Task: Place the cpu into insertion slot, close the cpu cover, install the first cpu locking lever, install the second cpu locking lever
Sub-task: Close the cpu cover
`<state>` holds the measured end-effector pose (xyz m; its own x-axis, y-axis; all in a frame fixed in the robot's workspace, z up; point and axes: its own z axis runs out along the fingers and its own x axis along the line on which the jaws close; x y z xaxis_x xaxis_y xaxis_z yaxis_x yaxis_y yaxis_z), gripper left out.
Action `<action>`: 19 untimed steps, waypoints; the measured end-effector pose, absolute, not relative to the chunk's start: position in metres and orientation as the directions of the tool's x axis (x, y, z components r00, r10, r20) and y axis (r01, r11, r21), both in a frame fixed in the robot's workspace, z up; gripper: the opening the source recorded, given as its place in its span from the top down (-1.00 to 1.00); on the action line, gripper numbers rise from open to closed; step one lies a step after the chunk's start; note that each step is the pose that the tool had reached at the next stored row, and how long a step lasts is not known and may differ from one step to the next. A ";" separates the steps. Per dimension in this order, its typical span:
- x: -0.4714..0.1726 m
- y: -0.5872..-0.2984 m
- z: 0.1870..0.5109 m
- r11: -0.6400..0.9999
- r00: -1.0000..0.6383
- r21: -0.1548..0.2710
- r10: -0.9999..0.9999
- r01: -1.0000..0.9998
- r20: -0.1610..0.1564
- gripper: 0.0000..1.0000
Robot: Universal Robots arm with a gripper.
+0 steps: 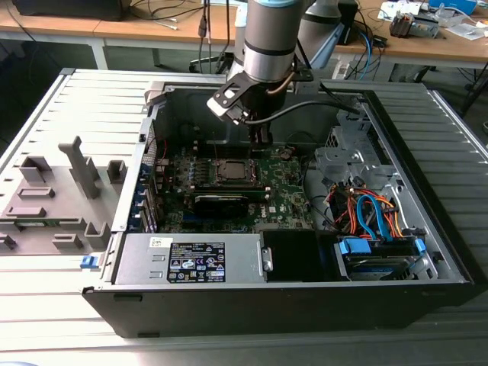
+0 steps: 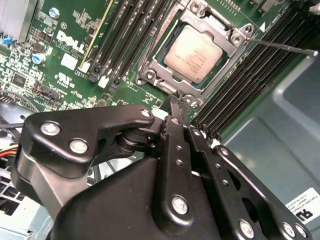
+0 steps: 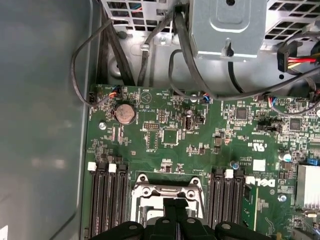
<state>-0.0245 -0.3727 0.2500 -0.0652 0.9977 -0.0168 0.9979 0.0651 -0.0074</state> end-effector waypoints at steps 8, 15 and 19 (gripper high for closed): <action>-0.027 -0.373 0.247 0.065 -0.065 -0.014 0.998 0.998 -0.018 0.79; -0.033 -0.373 0.244 0.065 -0.065 -0.023 0.998 0.998 -0.024 0.79; -0.040 -0.373 0.239 0.065 -0.065 -0.023 0.998 0.998 -0.024 0.79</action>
<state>-0.0403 -0.3727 0.2392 -0.0655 0.9976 -0.0236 0.9976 0.0649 -0.0230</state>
